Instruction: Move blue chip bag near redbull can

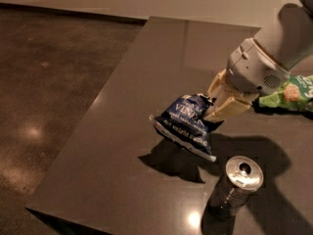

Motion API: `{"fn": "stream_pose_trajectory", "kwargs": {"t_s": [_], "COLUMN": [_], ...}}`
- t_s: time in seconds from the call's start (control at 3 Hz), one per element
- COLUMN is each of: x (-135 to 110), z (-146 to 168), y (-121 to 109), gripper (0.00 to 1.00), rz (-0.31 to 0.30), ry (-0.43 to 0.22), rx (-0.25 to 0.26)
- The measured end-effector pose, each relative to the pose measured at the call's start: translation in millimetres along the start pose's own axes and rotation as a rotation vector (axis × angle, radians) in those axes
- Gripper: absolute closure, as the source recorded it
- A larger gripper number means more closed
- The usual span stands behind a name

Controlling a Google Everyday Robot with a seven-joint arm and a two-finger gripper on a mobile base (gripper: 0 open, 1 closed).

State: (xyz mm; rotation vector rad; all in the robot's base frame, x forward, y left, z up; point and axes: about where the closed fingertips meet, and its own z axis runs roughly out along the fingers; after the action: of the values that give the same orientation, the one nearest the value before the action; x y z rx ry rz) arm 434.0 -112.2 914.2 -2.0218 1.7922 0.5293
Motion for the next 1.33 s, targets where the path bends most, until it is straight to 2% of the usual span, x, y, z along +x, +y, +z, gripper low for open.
{"fn": "stream_pose_trajectory", "kwargs": {"t_s": [1.0,1.33], "x": [15.9,18.2], "z": [12.6,14.0], "y": [22.6,26.4], "gripper": [0.18,0.00], "rz": [-0.007,-0.012], "ry": [0.013,0.002], "rx": [-0.042,-0.042]}}
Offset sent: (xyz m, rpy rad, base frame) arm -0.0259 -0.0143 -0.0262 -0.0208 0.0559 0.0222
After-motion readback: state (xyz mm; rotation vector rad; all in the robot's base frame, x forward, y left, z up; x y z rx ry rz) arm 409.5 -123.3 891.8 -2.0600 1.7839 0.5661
